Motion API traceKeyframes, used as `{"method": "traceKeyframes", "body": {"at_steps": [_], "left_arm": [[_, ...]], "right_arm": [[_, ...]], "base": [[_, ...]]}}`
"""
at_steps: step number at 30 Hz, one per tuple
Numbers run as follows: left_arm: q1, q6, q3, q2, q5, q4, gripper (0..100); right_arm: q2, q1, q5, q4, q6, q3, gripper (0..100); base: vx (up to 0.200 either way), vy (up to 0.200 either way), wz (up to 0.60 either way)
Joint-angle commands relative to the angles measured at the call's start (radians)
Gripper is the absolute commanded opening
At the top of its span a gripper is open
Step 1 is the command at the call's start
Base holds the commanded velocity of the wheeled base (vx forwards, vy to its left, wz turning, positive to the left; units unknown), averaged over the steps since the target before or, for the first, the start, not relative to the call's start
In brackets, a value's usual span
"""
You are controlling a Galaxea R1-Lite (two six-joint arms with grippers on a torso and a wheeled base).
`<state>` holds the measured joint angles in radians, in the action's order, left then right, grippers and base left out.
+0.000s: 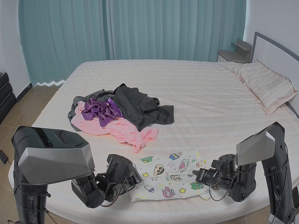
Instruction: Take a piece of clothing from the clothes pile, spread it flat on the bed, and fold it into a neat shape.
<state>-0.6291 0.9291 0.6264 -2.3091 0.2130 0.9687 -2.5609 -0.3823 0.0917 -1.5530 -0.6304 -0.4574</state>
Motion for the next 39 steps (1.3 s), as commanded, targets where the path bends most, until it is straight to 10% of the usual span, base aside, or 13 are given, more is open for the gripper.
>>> {"method": "traceKeyframes", "body": {"at_steps": [1, 22, 23, 34, 39], "left_arm": [[-0.001, 0.0, -0.001, -0.001, 0.0, 0.001, 0], [-0.009, 0.03, -0.01, -0.004, -0.006, 0.001, 0], [-0.009, 0.036, -0.014, -0.001, -0.009, 0.002, 100], [0.006, 0.04, -0.057, 0.008, -0.066, 0.062, 100], [0.088, 0.102, -0.122, 0.079, -0.219, 0.168, 100]], "right_arm": [[0.004, 0.0, 0.0, -0.015, 0.0, 0.0, 0], [0.036, 0.002, 0.0, -0.015, 0.0, 0.046, 0], [0.037, 0.0, 0.0, -0.015, 0.0, 0.049, 100], [0.163, 0.025, -0.023, -0.015, 0.0, 0.187, 100], [0.246, 0.039, 0.006, -0.013, 0.006, 0.318, 100]], "base": [[0.0, 0.2, 0.0], [0.0, 0.114, 0.0], [0.0, 0.0, 0.0], [0.0, 0.0, 0.0], [0.0, 0.0, 0.0]]}}
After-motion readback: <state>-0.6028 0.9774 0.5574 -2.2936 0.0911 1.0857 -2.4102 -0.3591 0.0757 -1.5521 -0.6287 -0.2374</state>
